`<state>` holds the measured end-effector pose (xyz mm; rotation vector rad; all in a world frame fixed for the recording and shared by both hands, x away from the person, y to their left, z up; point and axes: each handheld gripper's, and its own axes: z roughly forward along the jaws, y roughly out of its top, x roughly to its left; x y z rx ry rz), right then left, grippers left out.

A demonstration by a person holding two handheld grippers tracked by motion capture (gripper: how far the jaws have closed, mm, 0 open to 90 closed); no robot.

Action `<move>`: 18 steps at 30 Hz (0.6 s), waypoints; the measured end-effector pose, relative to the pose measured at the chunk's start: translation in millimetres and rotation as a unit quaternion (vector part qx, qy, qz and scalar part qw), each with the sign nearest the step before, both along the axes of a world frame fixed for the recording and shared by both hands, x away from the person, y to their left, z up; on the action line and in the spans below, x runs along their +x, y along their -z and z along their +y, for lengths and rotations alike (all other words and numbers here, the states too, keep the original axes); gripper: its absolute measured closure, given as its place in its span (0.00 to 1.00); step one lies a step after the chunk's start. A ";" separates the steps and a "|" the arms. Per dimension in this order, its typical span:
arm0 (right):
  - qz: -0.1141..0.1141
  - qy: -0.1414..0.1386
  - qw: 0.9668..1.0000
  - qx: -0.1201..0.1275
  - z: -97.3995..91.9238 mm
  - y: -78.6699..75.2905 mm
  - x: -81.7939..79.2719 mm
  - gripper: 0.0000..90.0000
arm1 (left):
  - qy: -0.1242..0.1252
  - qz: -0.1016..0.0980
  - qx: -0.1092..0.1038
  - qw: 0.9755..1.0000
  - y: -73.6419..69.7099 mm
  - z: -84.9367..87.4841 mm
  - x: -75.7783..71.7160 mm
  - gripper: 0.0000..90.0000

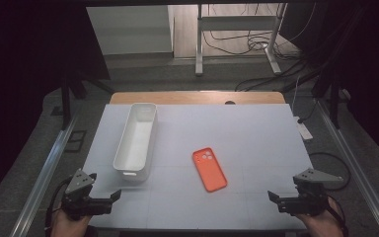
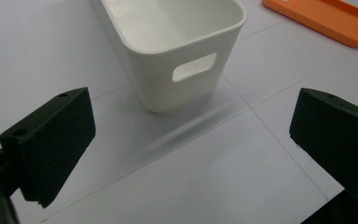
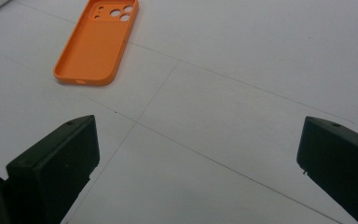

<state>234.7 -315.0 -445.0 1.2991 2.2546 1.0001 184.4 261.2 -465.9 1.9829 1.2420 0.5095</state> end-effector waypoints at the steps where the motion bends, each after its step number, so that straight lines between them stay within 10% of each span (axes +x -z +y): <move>1: 0.000 0.000 1.000 0.000 0.1 0.1 0.1 0.00 | 0.001 0.000 0.001 1.000 0.0 -0.2 -0.1 0.01; 18: 0.004 -0.006 1.000 -0.009 2.4 0.7 0.8 0.00 | 0.003 0.000 0.000 1.000 0.1 0.2 -0.5 0.00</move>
